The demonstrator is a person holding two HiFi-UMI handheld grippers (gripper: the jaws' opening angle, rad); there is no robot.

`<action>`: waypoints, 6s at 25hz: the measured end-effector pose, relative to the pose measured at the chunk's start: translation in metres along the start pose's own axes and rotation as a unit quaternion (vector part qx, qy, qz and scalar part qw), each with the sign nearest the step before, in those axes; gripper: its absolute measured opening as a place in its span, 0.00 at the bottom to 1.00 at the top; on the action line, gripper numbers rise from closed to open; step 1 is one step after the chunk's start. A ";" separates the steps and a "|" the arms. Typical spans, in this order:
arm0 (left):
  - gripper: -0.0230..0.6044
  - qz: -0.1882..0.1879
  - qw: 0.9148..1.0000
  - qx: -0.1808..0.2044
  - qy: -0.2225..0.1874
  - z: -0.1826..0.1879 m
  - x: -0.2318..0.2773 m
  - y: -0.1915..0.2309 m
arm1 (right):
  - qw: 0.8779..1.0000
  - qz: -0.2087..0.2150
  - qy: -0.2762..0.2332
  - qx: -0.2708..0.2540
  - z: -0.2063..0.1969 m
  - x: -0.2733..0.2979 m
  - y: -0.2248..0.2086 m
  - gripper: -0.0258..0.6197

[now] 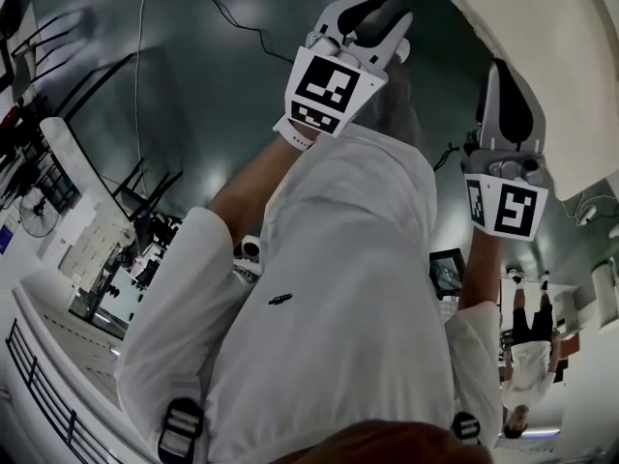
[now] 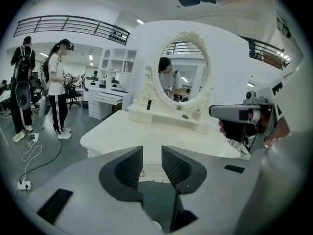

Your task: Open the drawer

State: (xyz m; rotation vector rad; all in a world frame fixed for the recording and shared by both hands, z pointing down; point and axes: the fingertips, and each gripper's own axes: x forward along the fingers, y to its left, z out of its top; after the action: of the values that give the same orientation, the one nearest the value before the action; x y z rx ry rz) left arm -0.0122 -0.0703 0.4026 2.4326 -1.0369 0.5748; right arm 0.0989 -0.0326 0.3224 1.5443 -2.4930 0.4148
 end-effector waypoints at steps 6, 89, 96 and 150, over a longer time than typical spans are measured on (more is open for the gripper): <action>0.21 0.000 1.000 0.001 0.018 -0.008 0.032 0.000 | 1.000 -0.007 0.002 0.000 -0.003 0.005 -0.019 0.06; 0.25 0.024 0.987 0.002 0.156 -0.161 0.234 0.043 | 0.995 -0.080 0.039 0.043 -0.087 0.007 -0.064 0.06; 0.25 0.028 0.986 -0.004 0.165 -0.166 0.219 0.042 | 0.995 -0.077 0.037 0.043 -0.081 0.004 -0.060 0.06; 0.25 0.018 0.979 -0.029 0.201 -0.268 0.061 0.044 | 0.999 0.020 0.042 0.019 -0.070 0.030 0.015 0.06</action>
State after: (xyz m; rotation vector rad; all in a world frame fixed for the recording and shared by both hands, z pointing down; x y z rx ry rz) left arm -0.0612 0.0107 0.6643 2.1263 -0.9117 0.9864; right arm 0.0724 -0.0288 0.3951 1.4615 -2.4693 0.5252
